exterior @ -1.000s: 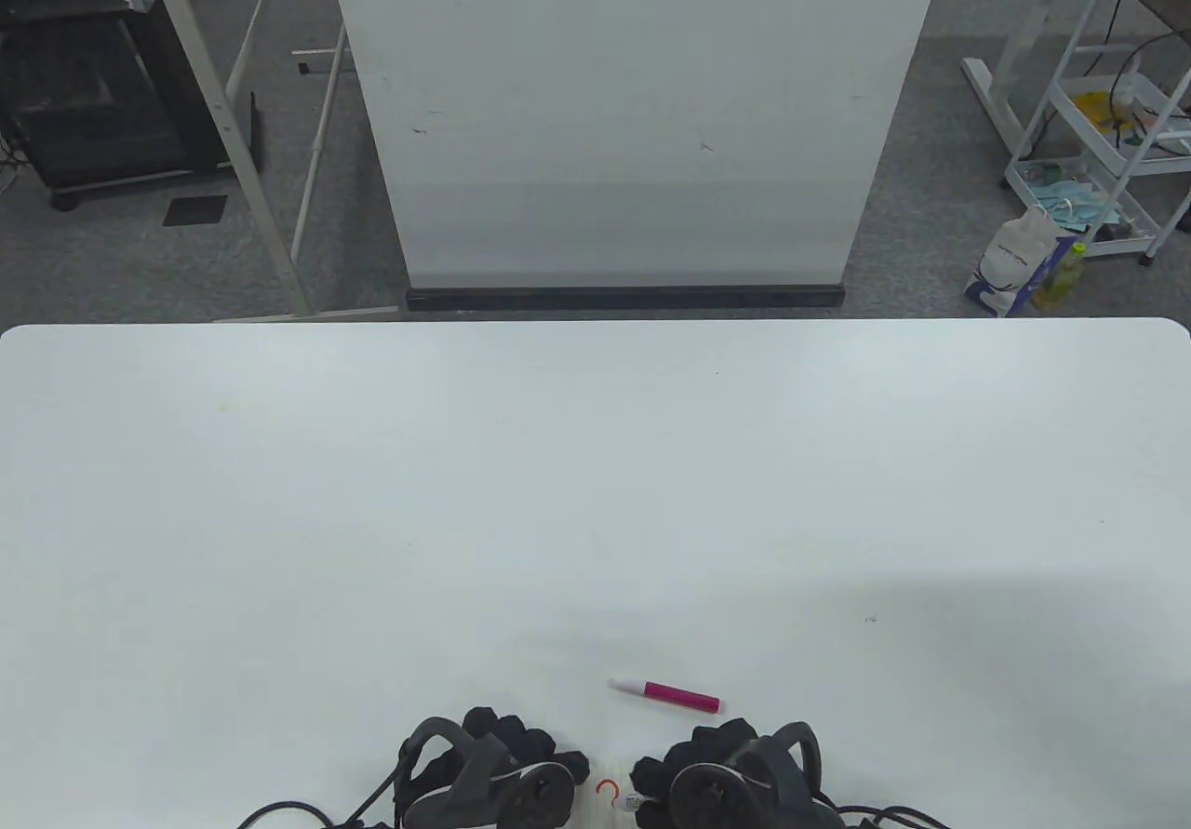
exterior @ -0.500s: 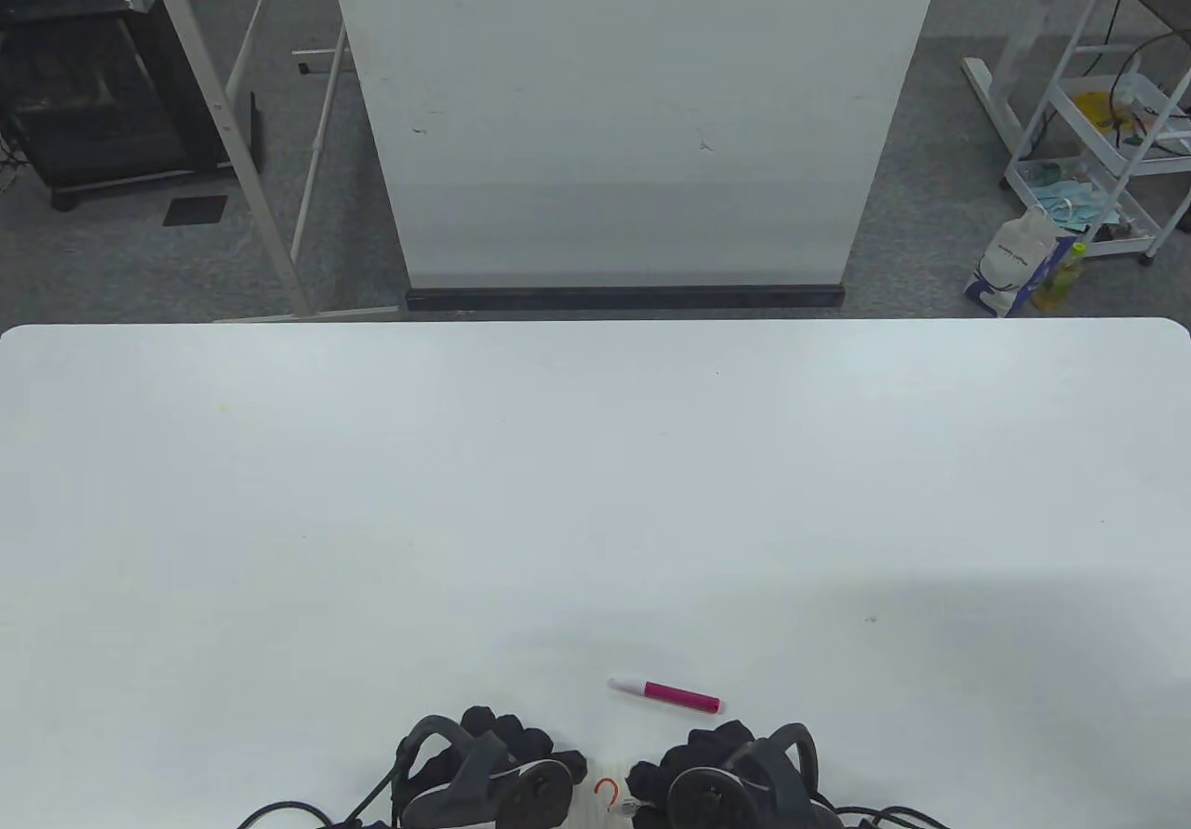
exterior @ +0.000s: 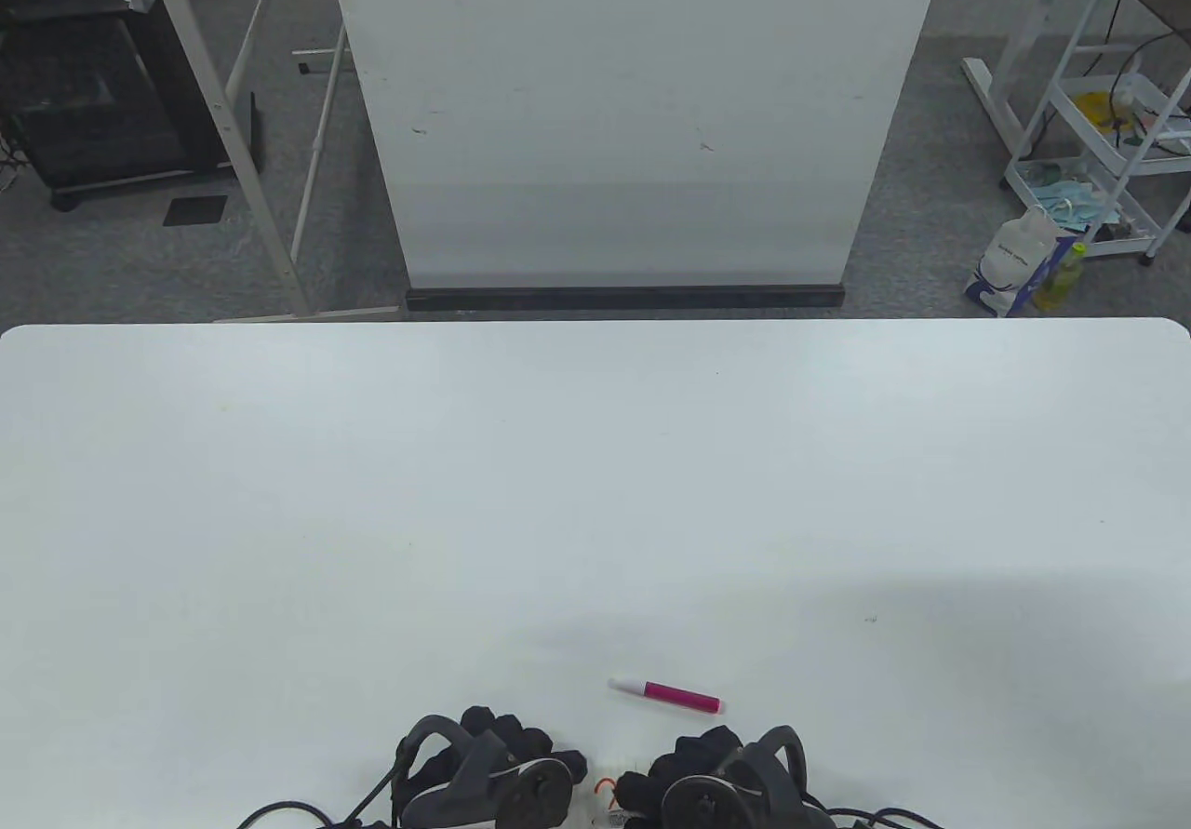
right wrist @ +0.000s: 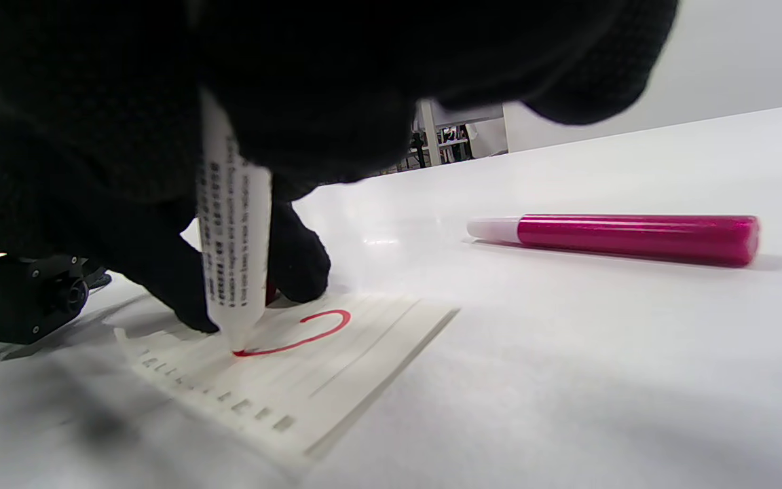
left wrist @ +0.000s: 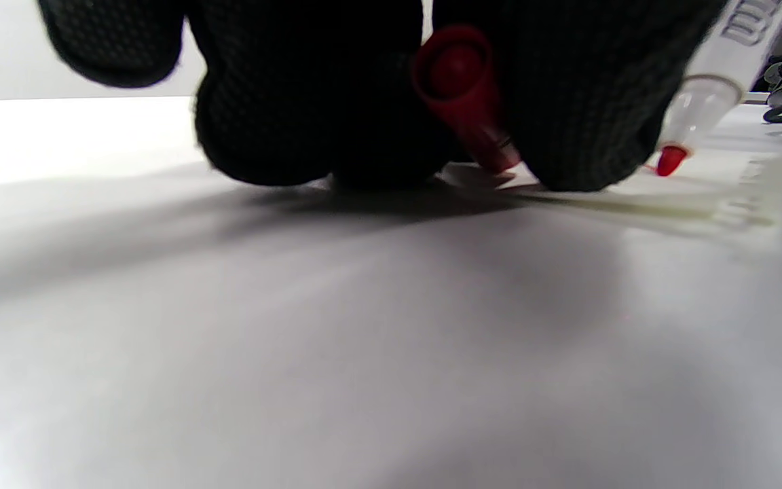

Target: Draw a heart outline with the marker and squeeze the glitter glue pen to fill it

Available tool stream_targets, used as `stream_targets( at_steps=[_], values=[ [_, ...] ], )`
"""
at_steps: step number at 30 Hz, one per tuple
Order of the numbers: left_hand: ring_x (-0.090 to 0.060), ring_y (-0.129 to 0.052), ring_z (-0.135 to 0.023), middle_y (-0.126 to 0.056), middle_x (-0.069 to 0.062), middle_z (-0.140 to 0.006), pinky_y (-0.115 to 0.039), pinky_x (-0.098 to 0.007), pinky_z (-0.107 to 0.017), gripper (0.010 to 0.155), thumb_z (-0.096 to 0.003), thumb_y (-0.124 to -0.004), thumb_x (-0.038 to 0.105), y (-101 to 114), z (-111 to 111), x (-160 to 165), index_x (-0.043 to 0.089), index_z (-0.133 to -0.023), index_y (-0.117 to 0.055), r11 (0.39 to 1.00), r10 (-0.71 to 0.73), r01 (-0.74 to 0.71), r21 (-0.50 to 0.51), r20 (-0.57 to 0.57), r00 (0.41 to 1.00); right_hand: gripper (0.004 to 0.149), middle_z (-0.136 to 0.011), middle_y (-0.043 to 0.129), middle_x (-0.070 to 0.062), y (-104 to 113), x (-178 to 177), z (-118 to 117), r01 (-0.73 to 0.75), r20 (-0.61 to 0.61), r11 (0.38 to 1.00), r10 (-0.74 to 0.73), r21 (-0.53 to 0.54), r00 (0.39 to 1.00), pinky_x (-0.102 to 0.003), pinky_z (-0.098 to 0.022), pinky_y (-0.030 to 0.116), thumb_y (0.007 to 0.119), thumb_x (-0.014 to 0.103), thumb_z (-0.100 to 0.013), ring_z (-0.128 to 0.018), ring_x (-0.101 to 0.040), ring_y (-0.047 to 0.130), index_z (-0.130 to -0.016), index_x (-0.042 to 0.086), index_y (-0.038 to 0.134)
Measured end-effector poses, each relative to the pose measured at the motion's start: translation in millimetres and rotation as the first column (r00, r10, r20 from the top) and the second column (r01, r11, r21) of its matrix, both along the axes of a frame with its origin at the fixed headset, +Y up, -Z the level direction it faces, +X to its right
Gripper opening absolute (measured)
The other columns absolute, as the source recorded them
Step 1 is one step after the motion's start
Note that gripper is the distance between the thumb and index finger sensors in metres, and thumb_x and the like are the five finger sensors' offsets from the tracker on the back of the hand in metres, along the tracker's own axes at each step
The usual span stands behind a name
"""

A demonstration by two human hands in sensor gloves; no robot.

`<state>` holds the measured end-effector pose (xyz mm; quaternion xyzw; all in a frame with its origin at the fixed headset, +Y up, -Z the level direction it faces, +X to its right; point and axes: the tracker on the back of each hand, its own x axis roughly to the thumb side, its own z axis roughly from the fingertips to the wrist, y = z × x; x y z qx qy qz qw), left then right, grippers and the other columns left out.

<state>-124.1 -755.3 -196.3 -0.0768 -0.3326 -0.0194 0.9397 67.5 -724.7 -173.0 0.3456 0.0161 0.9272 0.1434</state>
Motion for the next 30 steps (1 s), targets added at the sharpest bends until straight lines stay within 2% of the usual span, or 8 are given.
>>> stream_targets(
  at_steps=[30],
  values=[
    [-0.03,-0.097,-0.059,-0.096,-0.003,-0.074,-0.067,-0.063,-0.061,0.052,-0.0435,-0.089,0.048,-0.1,-1.8,-1.0,0.032,-0.093,-0.081,1.0,0.005,-0.005,-0.008,-0.014,1.0,0.044,-0.032,0.101,-0.004,-3.6,-2.2,-5.2,-0.01,0.054,0.999,0.007,0.051,0.998,-0.048,-0.045,0.081,0.091,0.048,-0.034,-0.019,-0.021,0.093,-0.071,0.025,0.096]
  ],
)
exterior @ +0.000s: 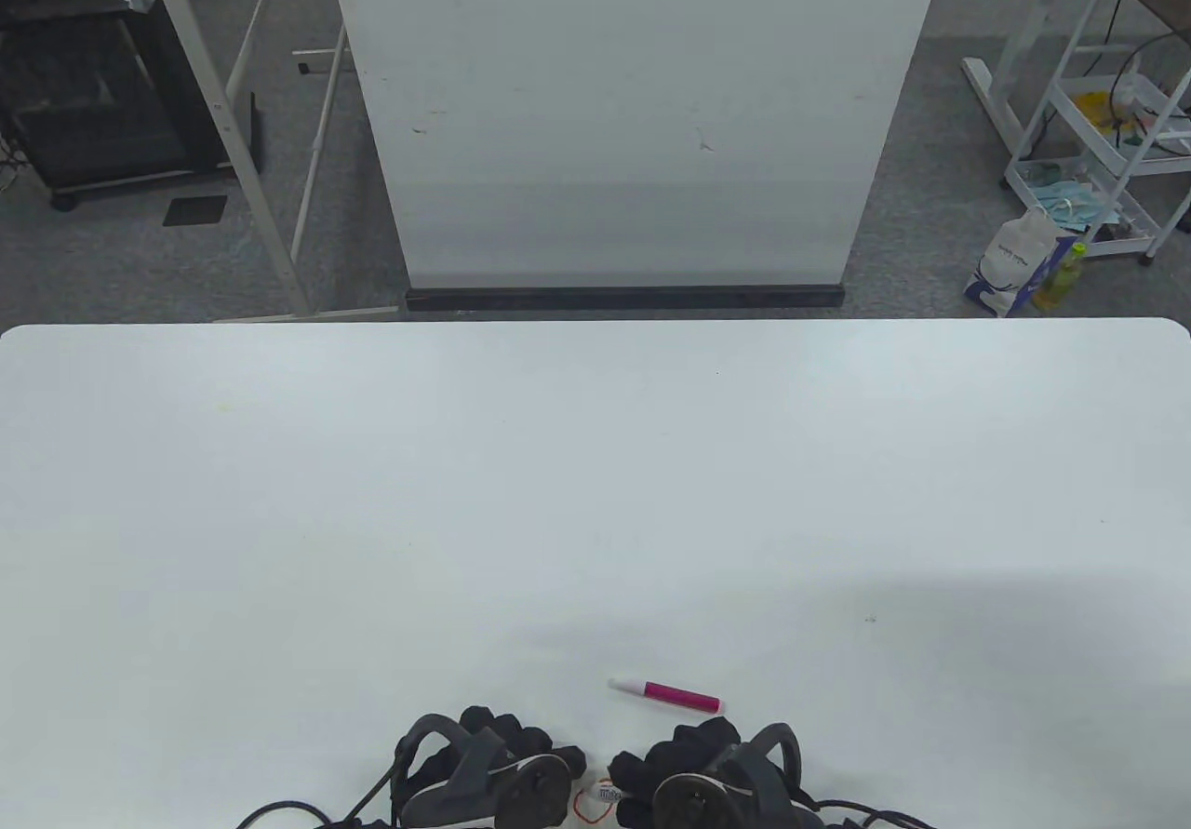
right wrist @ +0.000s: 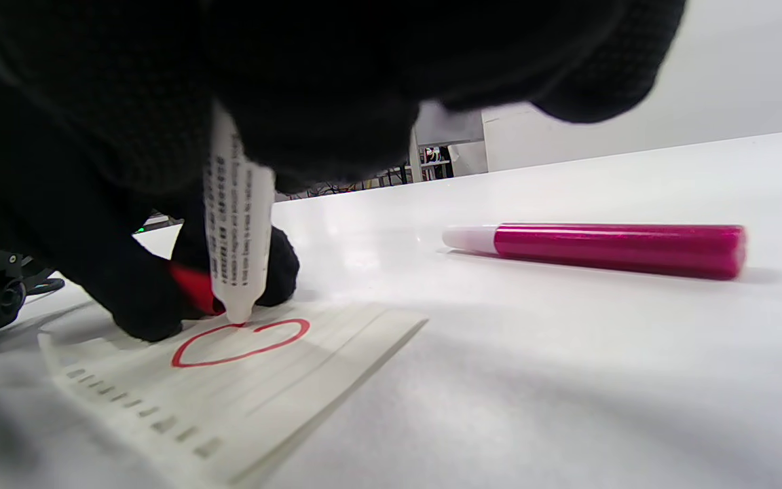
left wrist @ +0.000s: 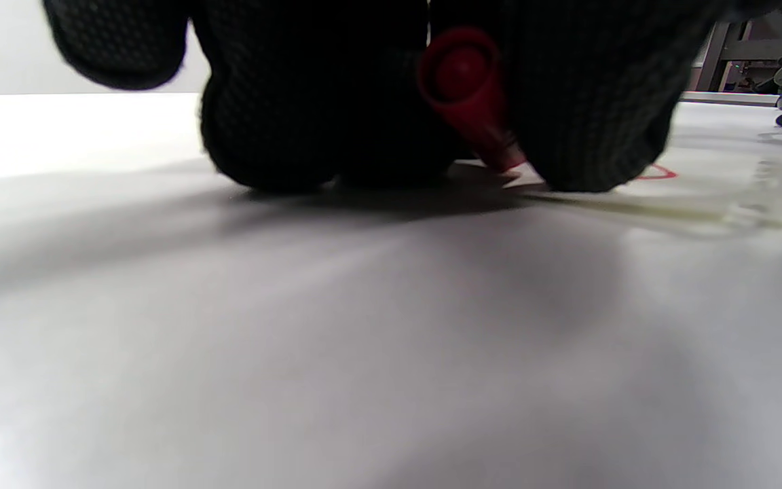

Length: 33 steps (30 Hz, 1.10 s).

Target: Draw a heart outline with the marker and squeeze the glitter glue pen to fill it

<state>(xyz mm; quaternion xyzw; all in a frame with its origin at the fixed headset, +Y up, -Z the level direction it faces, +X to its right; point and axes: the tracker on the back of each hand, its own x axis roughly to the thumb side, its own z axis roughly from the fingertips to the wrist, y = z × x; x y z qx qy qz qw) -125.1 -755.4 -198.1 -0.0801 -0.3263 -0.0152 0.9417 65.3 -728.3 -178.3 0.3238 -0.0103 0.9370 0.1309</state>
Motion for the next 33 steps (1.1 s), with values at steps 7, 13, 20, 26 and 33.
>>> stream_targets(
  at_steps=[7,13,20,26,33],
  values=[
    [-0.03,-0.097,-0.059,-0.096,-0.003,-0.074,-0.067,-0.063,-0.061,0.052,-0.0433,-0.089,0.048,0.4,-0.1,-0.3,0.032,-0.093,-0.081,1.0,0.001,-0.001,-0.001,0.0,1.0,0.043,-0.031,0.101,-0.004,2.3,5.1,-0.5,-0.008,0.007,1.0,0.008,-0.011,1.0,-0.048,-0.044,0.082,0.091,0.047,-0.034,-0.018,-0.021,0.093,-0.07,0.024,0.096],
    [-0.03,-0.097,-0.058,-0.097,-0.003,-0.074,-0.068,-0.063,-0.061,0.053,-0.0431,-0.089,0.048,0.5,-0.5,-0.7,0.031,-0.093,-0.081,1.0,0.004,-0.004,0.001,-0.001,1.0,0.044,-0.03,0.101,-0.004,2.5,5.1,-0.4,-0.014,0.003,1.0,0.014,-0.01,1.0,-0.048,-0.044,0.082,0.091,0.047,-0.034,-0.018,-0.021,0.093,-0.07,0.024,0.096],
    [-0.03,-0.097,-0.058,-0.096,-0.003,-0.074,-0.068,-0.063,-0.061,0.053,-0.0432,-0.089,0.048,0.5,-0.6,-0.8,0.03,-0.093,-0.081,1.0,0.006,-0.006,0.0,0.0,1.0,0.043,-0.03,0.101,-0.004,2.3,5.7,-0.5,-0.012,0.005,1.0,0.012,-0.017,1.0,-0.048,-0.044,0.082,0.091,0.047,-0.034,-0.017,-0.021,0.093,-0.07,0.023,0.096],
    [-0.03,-0.097,-0.058,-0.096,-0.003,-0.074,-0.068,-0.063,-0.061,0.053,-0.0431,-0.089,0.048,0.5,-0.6,-0.9,0.03,-0.093,-0.081,1.0,0.007,-0.007,0.0,0.0,1.0,0.043,-0.03,0.101,-0.004,2.3,6.2,-0.6,-0.011,0.008,1.0,0.012,-0.02,1.0,-0.048,-0.044,0.082,0.091,0.047,-0.034,-0.018,-0.021,0.093,-0.07,0.023,0.096],
    [-0.03,-0.097,-0.059,-0.096,-0.003,-0.074,-0.068,-0.063,-0.061,0.053,-0.0433,-0.089,0.047,0.4,0.1,-0.4,0.03,-0.093,-0.081,1.0,0.004,-0.004,0.003,0.001,1.0,0.043,-0.03,0.101,-0.004,2.1,6.8,-0.9,-0.007,0.016,1.0,0.008,-0.024,1.0,-0.048,-0.044,0.082,0.091,0.047,-0.034,-0.018,-0.021,0.093,-0.07,0.024,0.096]
  ],
)
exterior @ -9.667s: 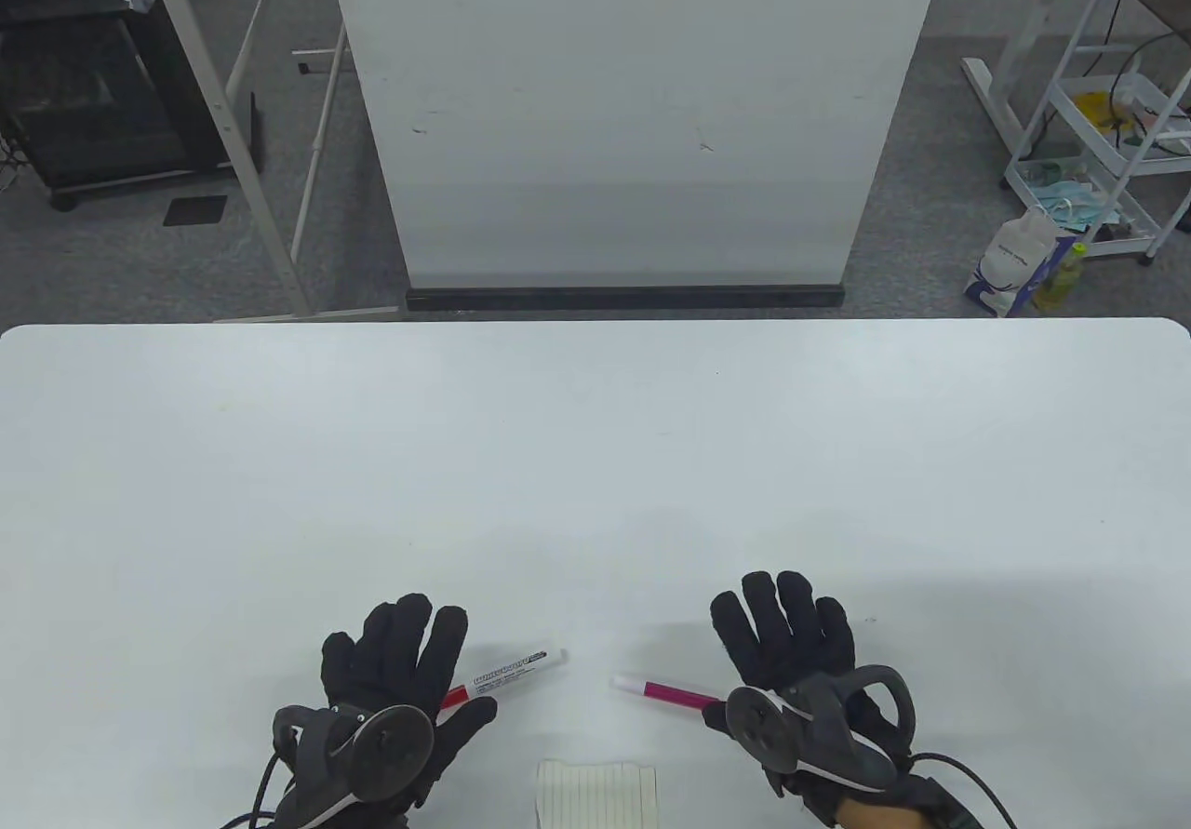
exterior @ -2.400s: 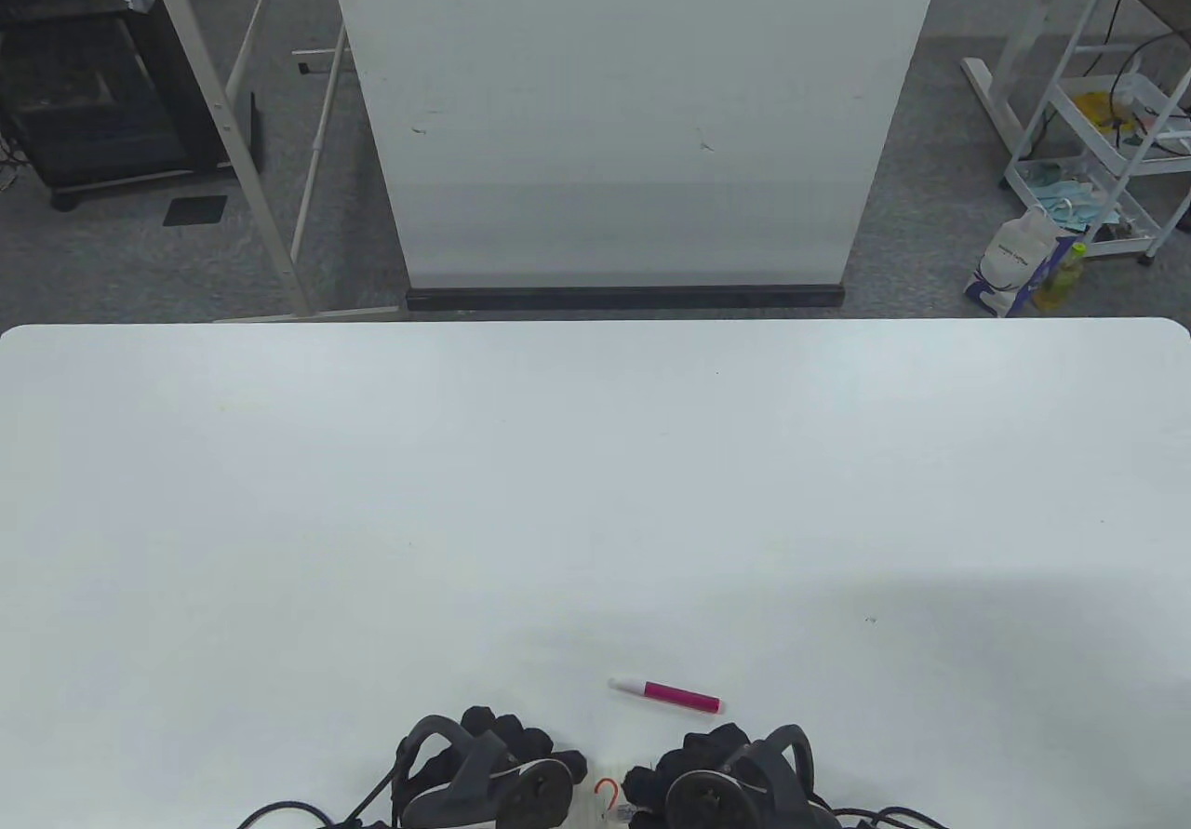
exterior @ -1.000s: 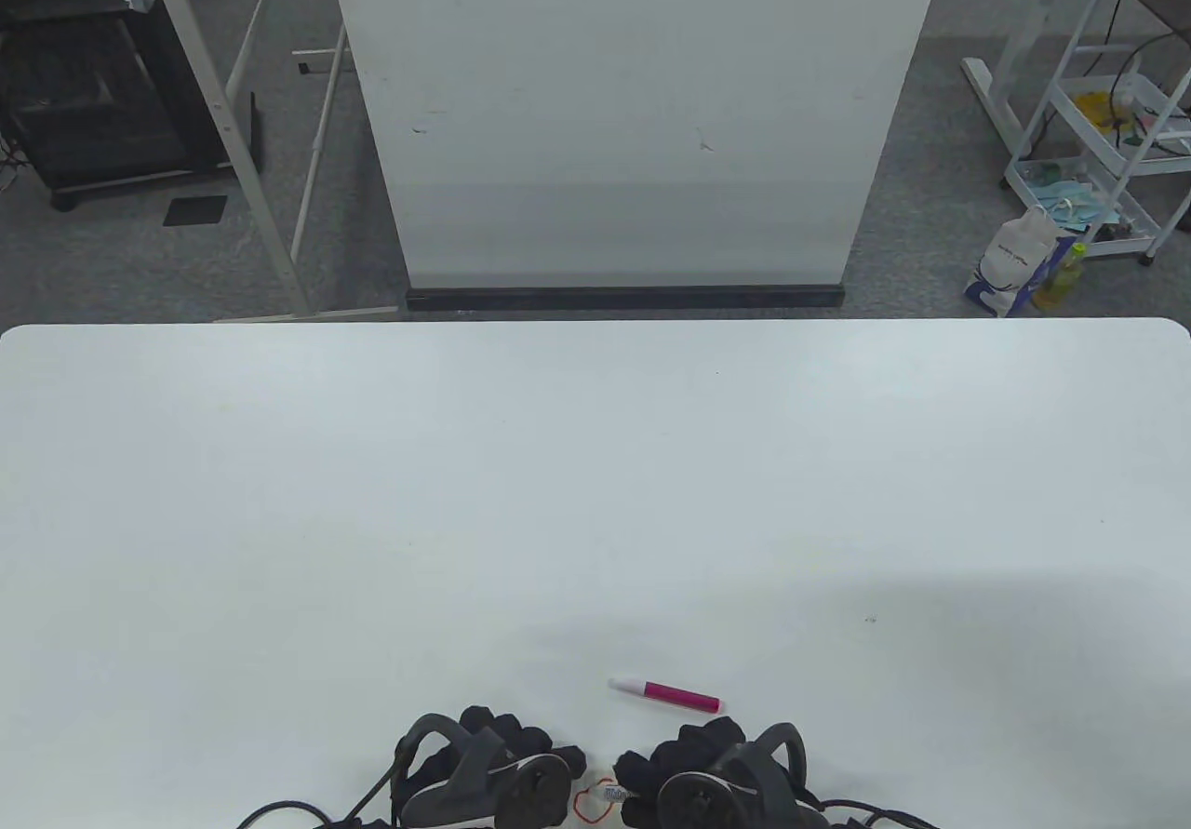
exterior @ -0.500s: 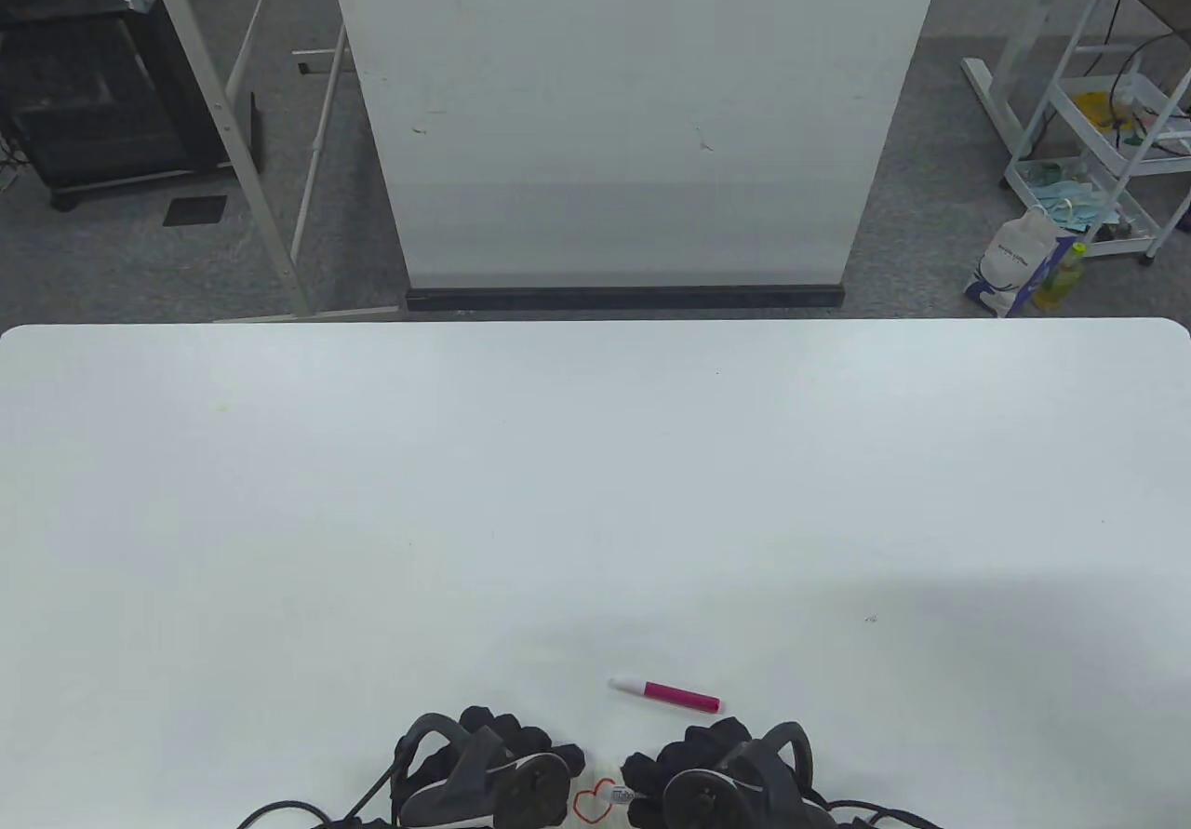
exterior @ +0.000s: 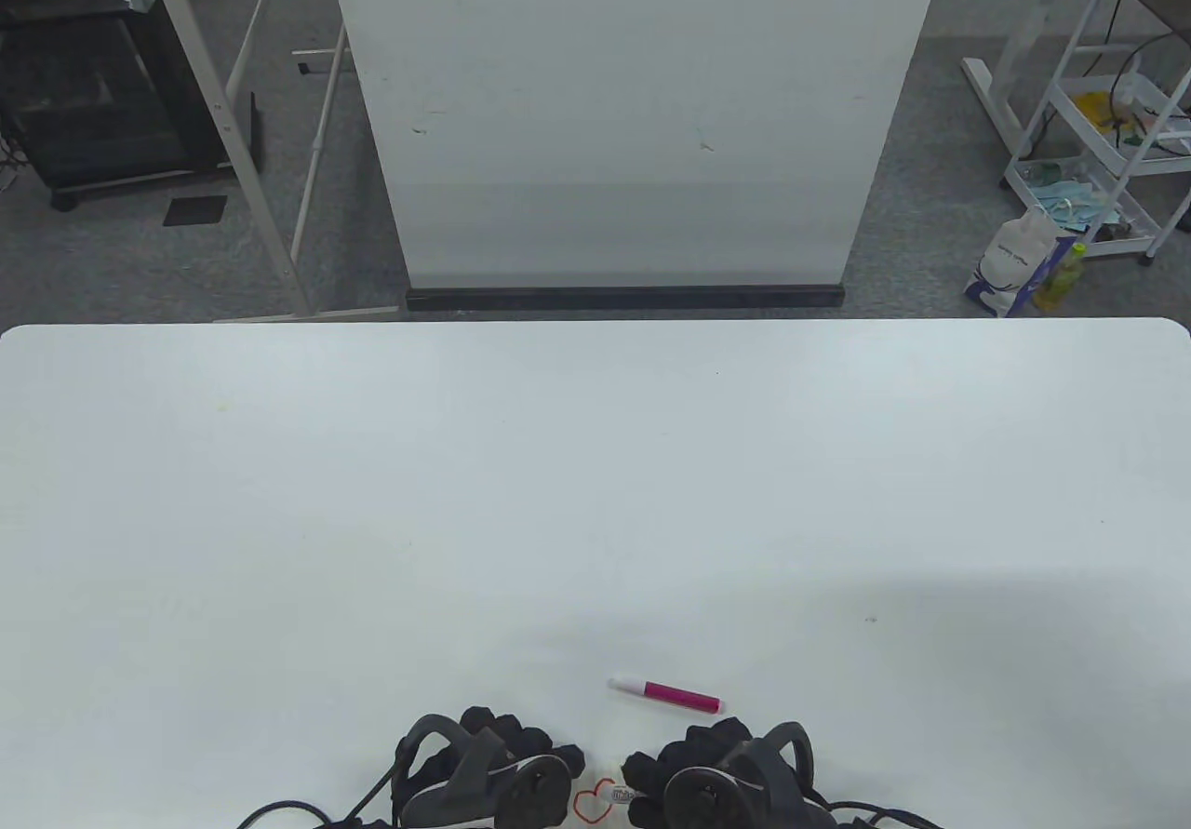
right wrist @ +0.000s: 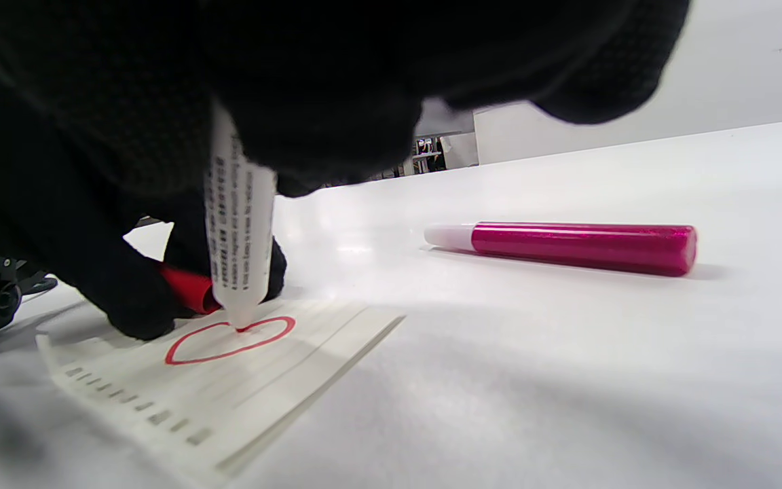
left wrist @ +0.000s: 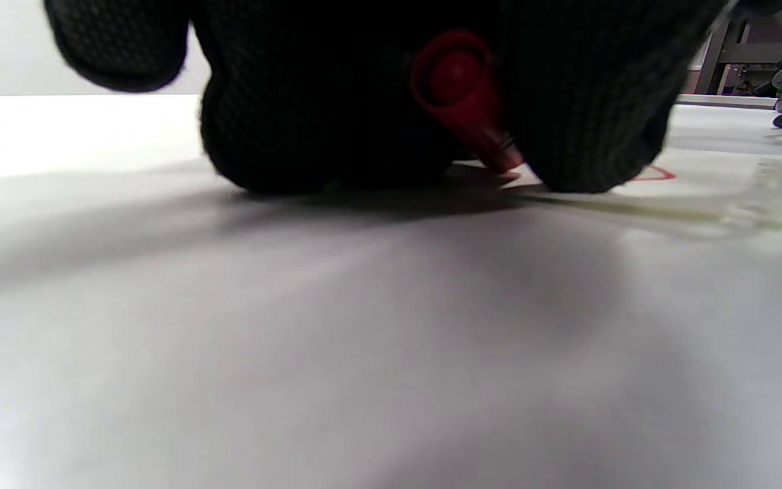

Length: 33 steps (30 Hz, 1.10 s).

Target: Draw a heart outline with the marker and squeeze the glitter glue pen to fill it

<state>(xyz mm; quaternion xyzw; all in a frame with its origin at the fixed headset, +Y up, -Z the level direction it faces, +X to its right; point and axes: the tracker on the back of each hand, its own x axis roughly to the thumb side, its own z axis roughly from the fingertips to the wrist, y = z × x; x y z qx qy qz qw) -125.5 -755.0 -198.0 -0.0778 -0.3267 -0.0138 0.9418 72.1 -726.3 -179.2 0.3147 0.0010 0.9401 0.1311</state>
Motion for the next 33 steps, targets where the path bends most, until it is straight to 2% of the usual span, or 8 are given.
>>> stream_targets(
  at_steps=[15,21,24,27,31,33],
  values=[
    [-0.03,-0.096,-0.06,-0.096,-0.004,-0.075,-0.067,-0.063,-0.061,0.053,-0.0435,-0.088,0.046,-0.4,0.8,0.3,0.029,-0.093,-0.08,1.0,-0.003,0.003,-0.008,-0.003,1.0,0.044,-0.031,0.101,-0.004,0.3,1.9,-1.9,-0.001,0.013,1.0,0.001,-0.003,1.0,-0.048,-0.044,0.082,0.091,0.047,-0.035,-0.018,-0.021,0.093,-0.071,0.023,0.096],
    [-0.03,-0.097,-0.062,-0.096,-0.004,-0.077,-0.068,-0.063,-0.061,0.054,-0.0432,-0.09,0.044,2.4,-0.5,-2.8,0.028,-0.094,-0.081,0.999,0.007,-0.008,-0.039,-0.029,1.0,0.044,-0.031,0.101,-0.003,5.7,5.7,-2.4,0.037,0.023,0.999,-0.038,0.03,0.999,-0.047,-0.044,0.082,0.09,0.048,-0.035,-0.018,-0.02,0.093,-0.071,0.024,0.096],
    [-0.031,-0.096,-0.064,-0.095,-0.004,-0.08,-0.067,-0.064,-0.062,0.055,-0.043,-0.091,0.042,14.6,-0.5,-10.3,0.025,-0.095,-0.08,0.993,0.105,-0.107,-0.042,-0.062,0.993,0.045,-0.032,0.101,-0.003,13.4,11.9,-4.1,0.091,0.032,0.995,-0.092,0.035,0.995,-0.047,-0.044,0.082,0.09,0.049,-0.035,-0.019,-0.02,0.094,-0.072,0.024,0.095],
    [-0.031,-0.096,-0.067,-0.094,-0.004,-0.083,-0.067,-0.064,-0.062,0.055,-0.043,-0.092,0.037,31.2,3.3,-20.3,0.025,-0.095,-0.079,0.976,0.217,-0.217,0.011,-0.086,0.972,0.046,-0.034,0.102,-0.003,22.1,21.6,-7.1,0.18,0.032,0.983,-0.18,0.02,0.983,-0.047,-0.045,0.082,0.09,0.049,-0.034,-0.02,-0.02,0.094,-0.072,0.024,0.095],
    [-0.031,-0.096,-0.069,-0.094,-0.004,-0.085,-0.067,-0.065,-0.063,0.055,-0.0427,-0.093,0.033,39.4,8.5,-29.1,0.026,-0.095,-0.079,0.942,0.335,-0.332,0.039,-0.093,0.938,0.046,-0.034,0.102,-0.002,32.0,33.0,-9.0,0.3,0.026,0.954,-0.3,-0.008,0.954,-0.047,-0.046,0.082,0.089,0.049,-0.035,-0.021,-0.02,0.095,-0.073,0.024,0.094],
    [-0.031,-0.096,-0.069,-0.094,-0.004,-0.085,-0.068,-0.064,-0.062,0.054,-0.0426,-0.093,0.032,41.2,9.0,-31.1,0.026,-0.095,-0.08,0.927,0.374,-0.371,0.052,-0.085,0.923,0.047,-0.035,0.102,-0.002,36.4,36.2,-7.6,0.316,0.011,0.949,-0.316,0.021,0.949,-0.046,-0.046,0.082,0.089,0.05,-0.035,-0.022,-0.019,0.095,-0.074,0.024,0.094]
  ],
)
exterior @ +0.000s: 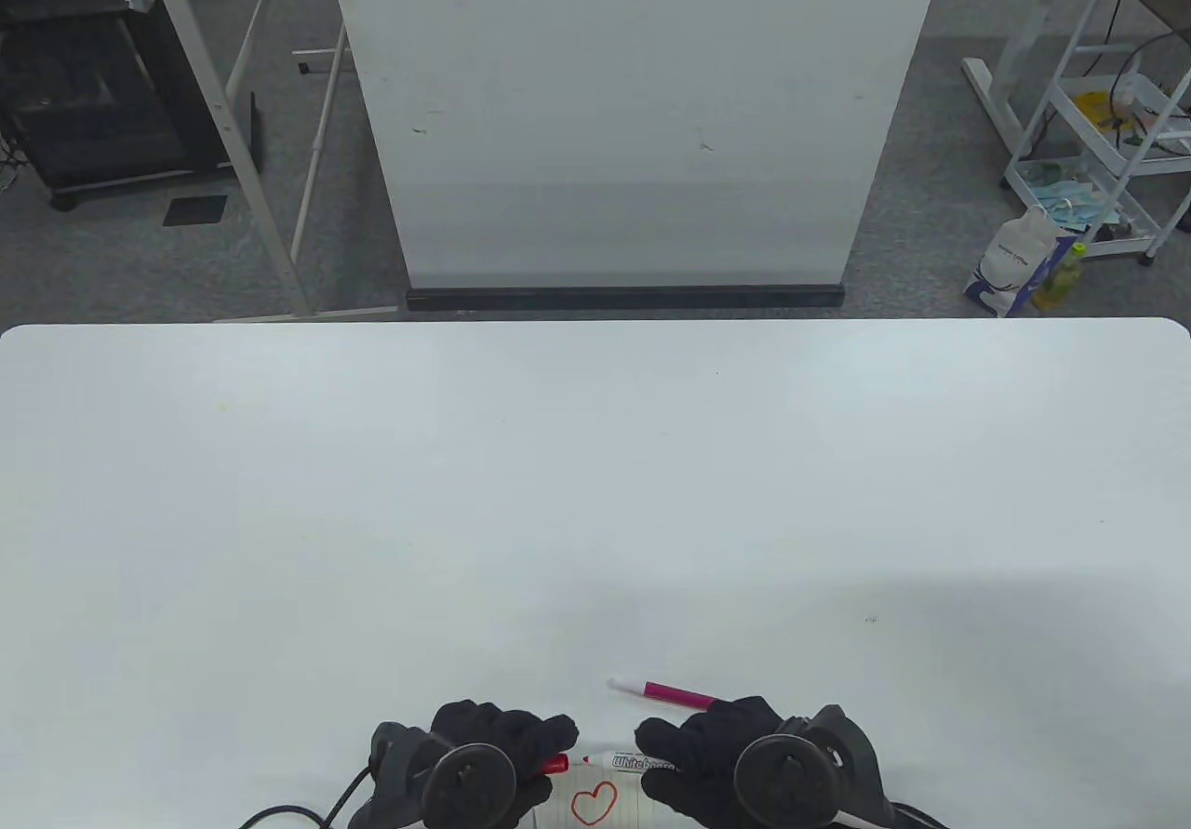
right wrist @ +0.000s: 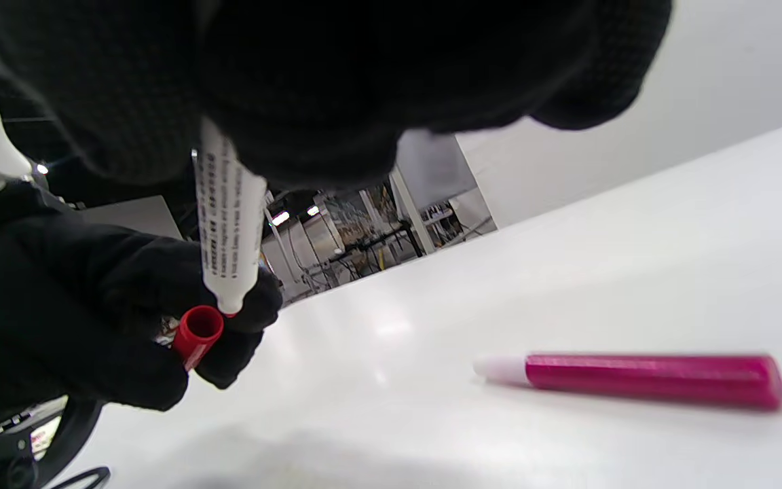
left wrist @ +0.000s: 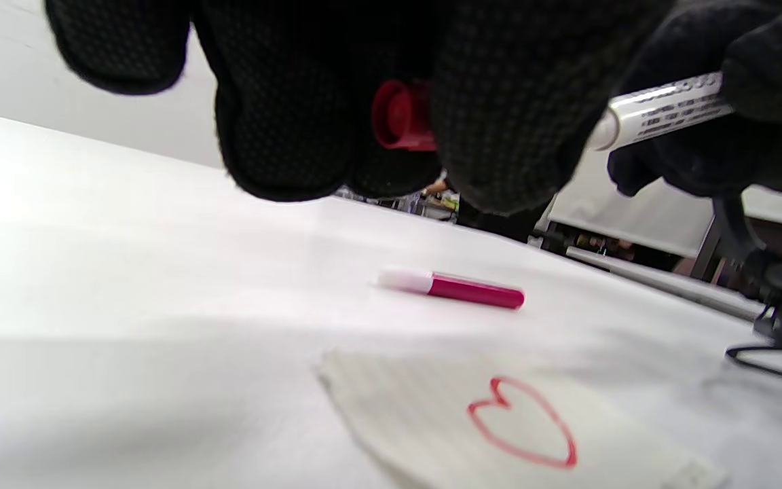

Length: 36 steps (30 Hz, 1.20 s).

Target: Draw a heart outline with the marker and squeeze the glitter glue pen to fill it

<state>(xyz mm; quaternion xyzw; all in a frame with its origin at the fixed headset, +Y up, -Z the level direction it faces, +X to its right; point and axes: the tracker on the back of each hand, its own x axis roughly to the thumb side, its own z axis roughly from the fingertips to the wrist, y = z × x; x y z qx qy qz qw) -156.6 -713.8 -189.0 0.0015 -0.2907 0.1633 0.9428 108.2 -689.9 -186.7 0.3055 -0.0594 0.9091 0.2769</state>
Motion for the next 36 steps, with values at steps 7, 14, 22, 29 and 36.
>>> stream_targets(
  at_steps=[7,14,22,29,36],
  values=[
    [-0.031,-0.096,-0.07,-0.093,-0.002,-0.086,-0.068,-0.063,-0.062,0.053,-0.0426,-0.093,0.031,-1.8,1.4,2.1,0.028,-0.094,-0.08,0.998,0.056,-0.056,0.011,0.05,0.997,0.047,-0.036,0.103,-0.001,0.2,-4.1,6.2,0.035,-0.053,0.999,-0.034,0.013,0.998,-0.046,-0.047,0.083,0.088,0.051,-0.034,-0.022,-0.018,0.096,-0.074,0.025,0.094],
    [-0.03,-0.096,-0.07,-0.093,-0.001,-0.087,-0.068,-0.063,-0.062,0.053,-0.0428,-0.092,0.032,-2.5,0.4,-0.6,0.029,-0.095,-0.079,0.998,0.055,-0.057,0.032,0.059,0.997,0.048,-0.036,0.103,-0.001,-0.2,-5.0,5.9,0.032,-0.06,0.999,-0.03,0.03,0.998,-0.045,-0.047,0.083,0.087,0.051,-0.035,-0.022,-0.018,0.096,-0.074,0.025,0.093],
    [-0.03,-0.096,-0.07,-0.093,-0.001,-0.087,-0.068,-0.063,-0.062,0.053,-0.043,-0.092,0.032,-2.1,0.5,-1.7,0.029,-0.094,-0.079,0.997,0.064,-0.066,0.038,0.053,0.997,0.047,-0.036,0.102,-0.001,0.1,-4.1,6.2,0.035,-0.06,0.998,-0.032,0.047,0.998,-0.046,-0.047,0.083,0.087,0.051,-0.035,-0.023,-0.018,0.096,-0.074,0.025,0.093],
    [-0.03,-0.095,-0.071,-0.092,-0.001,-0.087,-0.067,-0.064,-0.063,0.053,-0.0433,-0.091,0.032,-2.7,0.4,-1.5,0.029,-0.094,-0.079,0.997,0.068,-0.07,0.028,0.058,0.996,0.048,-0.037,0.102,-0.001,-6.2,-7.2,6.6,0.024,-0.071,0.997,-0.019,0.074,0.997,-0.045,-0.047,0.083,0.087,0.051,-0.035,-0.023,-0.018,0.096,-0.075,0.025,0.093],
    [-0.03,-0.096,-0.071,-0.093,-0.003,-0.087,-0.067,-0.064,-0.063,0.052,-0.0437,-0.09,0.031,-4.1,1.8,-1.2,0.028,-0.094,-0.079,0.998,0.052,-0.054,0.025,0.099,0.994,0.048,-0.038,0.102,-0.001,-10.2,-10.5,5.4,0.028,-0.073,0.998,-0.024,0.058,0.997,-0.046,-0.048,0.082,0.086,0.051,-0.035,-0.025,-0.018,0.096,-0.075,0.025,0.092]
  ],
)
